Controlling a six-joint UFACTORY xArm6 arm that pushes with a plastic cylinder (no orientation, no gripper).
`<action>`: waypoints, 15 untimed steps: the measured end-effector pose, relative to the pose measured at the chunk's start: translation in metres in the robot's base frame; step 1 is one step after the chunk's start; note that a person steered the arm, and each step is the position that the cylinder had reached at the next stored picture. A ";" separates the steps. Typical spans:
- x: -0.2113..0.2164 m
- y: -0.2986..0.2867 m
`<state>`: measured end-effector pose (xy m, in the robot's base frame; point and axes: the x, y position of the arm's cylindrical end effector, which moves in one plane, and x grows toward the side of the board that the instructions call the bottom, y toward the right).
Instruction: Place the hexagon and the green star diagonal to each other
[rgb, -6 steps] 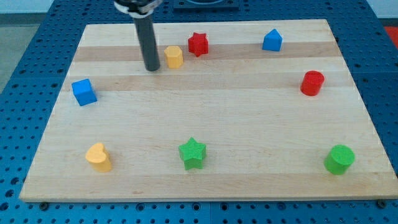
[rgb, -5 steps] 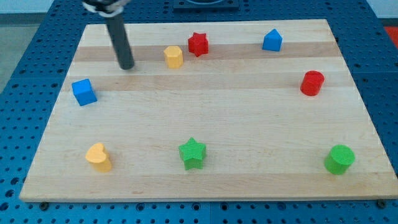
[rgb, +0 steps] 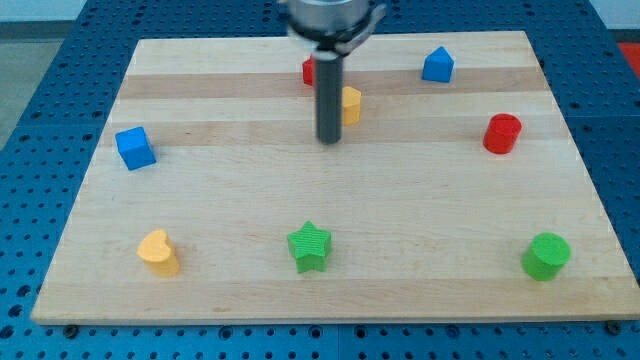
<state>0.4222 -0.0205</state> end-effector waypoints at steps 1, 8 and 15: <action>0.048 0.069; 0.154 -0.027; -0.042 -0.183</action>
